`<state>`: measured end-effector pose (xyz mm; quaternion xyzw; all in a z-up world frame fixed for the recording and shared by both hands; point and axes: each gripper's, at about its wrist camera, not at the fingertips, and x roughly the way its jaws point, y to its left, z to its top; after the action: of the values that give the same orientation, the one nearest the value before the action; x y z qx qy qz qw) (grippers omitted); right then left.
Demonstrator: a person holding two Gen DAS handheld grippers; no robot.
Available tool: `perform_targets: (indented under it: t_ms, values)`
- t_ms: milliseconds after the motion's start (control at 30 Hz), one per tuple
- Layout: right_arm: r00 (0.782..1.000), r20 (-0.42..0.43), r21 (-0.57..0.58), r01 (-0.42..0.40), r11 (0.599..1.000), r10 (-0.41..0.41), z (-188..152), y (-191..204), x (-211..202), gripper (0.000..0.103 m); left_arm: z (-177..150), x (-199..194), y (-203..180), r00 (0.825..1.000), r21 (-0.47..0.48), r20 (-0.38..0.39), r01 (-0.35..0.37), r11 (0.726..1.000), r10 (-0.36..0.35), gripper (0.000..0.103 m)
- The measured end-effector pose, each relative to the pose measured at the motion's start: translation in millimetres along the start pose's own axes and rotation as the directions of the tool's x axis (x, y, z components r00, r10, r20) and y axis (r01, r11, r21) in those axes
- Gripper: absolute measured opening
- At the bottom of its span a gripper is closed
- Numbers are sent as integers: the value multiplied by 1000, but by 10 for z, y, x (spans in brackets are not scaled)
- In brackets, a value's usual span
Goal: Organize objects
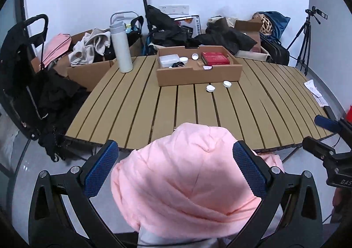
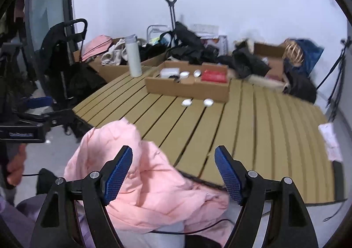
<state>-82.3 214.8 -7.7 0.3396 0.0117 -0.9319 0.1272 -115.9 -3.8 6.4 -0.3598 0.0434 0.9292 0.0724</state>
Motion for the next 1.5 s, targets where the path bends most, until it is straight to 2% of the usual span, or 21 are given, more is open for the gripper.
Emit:
perform_targets:
  t_ms: [100,200,267,333,467,600,667,700,767,833,867,967,1067,1133,1200,1267,1333,1400,1433,1467,1500]
  values:
    - [999,-38,67,-14,998,16,-113,-139,180,81,8,216,-80,1000,35,-7,29,999,-29,103]
    - [994,-105,88,-3,996,12,-141,-298,463,77,218,555,-142,997,62,-19,74,995,-73,101]
    - [991,-128,106,-12,994,26,-86,-424,630,70,457,825,-180,993,76,-15,114,991,-113,92]
    - [992,-125,119,-16,993,31,9,-546,764,70,701,1151,-267,988,111,-39,152,982,-149,88]
    - [991,-130,115,6,993,9,304,-847,1207,70,1049,1867,-465,976,178,-90,212,961,-198,66]
    - [990,-143,121,3,993,14,638,-1117,1748,70,1196,2580,-737,963,285,-170,250,926,-208,58]
    - [989,-144,101,-2,995,16,789,-1176,2032,70,1210,2908,-840,955,332,-216,267,905,-202,49]
    - [988,-151,87,-2,996,15,868,-1203,2214,70,1210,3000,-855,949,336,-232,285,897,-215,47]
    - [986,-167,61,-7,998,18,982,-1221,2507,70,1189,3116,-860,933,340,-256,331,880,-252,31]
    - [984,-179,53,-11,999,20,1039,-1234,2765,70,1134,3221,-818,914,312,-292,371,875,-283,21]
    - [982,-187,57,-18,998,29,1054,-1247,2914,67,1137,3213,-783,915,296,-268,377,878,-303,17]
    - [977,-204,97,-43,994,62,1021,-1290,3157,57,1123,3223,-710,902,262,-269,405,876,-336,5]
    - [978,-209,81,-12,997,29,977,-1272,3287,34,1097,3227,-661,901,230,-261,408,884,-347,3]
    - [978,-208,80,-10,997,27,976,-1275,3302,32,1047,3300,-642,899,211,-288,394,894,-329,2]
    - [979,-203,84,-9,996,26,966,-1274,3287,32,1042,3286,-624,898,200,-277,402,894,-342,3]
    - [978,-207,88,-4,996,22,960,-1280,3257,32,1067,3261,-600,905,193,-269,386,902,-329,3]
    - [981,-192,99,-8,995,27,959,-1289,3156,32,1109,3146,-549,900,176,-237,410,895,-365,6]
    - [986,-166,115,-12,993,31,953,-1302,2989,32,1165,3080,-525,901,163,-217,413,896,-376,23]
    - [987,-155,124,-15,992,34,948,-1314,2927,32,1188,3071,-529,904,160,-211,407,899,-371,42]
    - [989,-145,138,-16,990,36,930,-1329,2843,32,1210,3076,-549,910,161,-204,395,904,-361,49]
    - [989,-141,154,-16,988,38,922,-1344,2788,32,1226,3090,-570,912,162,-200,391,906,-358,49]
